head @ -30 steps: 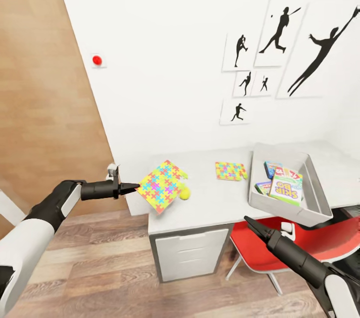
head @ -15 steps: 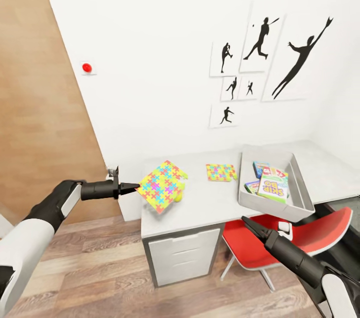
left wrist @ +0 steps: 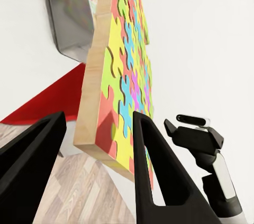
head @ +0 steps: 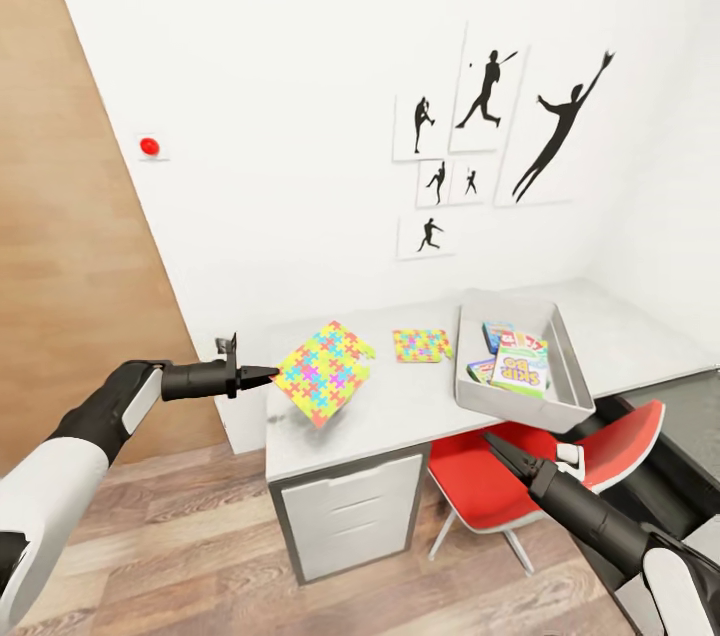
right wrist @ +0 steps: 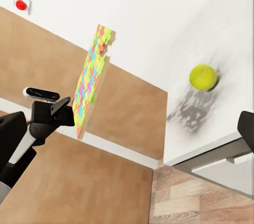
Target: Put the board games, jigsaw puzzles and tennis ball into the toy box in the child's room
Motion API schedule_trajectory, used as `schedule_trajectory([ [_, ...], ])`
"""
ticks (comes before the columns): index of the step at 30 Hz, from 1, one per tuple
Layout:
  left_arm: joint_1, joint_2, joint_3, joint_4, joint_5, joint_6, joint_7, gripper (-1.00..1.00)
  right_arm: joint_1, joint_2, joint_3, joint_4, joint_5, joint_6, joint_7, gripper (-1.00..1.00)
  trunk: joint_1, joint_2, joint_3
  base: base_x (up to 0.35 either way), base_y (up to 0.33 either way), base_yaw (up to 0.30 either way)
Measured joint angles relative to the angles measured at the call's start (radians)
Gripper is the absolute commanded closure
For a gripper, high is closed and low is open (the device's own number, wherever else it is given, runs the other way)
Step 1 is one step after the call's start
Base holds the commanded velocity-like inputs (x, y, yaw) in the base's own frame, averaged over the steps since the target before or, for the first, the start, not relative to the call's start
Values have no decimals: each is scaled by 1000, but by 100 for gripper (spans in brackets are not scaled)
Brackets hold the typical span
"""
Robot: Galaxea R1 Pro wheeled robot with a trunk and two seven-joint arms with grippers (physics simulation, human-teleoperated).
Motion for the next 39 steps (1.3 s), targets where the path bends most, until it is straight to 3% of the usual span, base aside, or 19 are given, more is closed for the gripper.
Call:
schedule_trajectory([
  [25, 0, 11, 0, 0, 0, -1, -1, 100, 0, -1, -1, 0, 0, 1, 0, -100, 0, 0, 30, 0, 0, -213],
  [39, 0, 10, -2, 0, 1, 0, 0, 100, 1, -5, -10, 1, 2, -2, -1, -100, 0, 0, 31, 0, 0, -18],
])
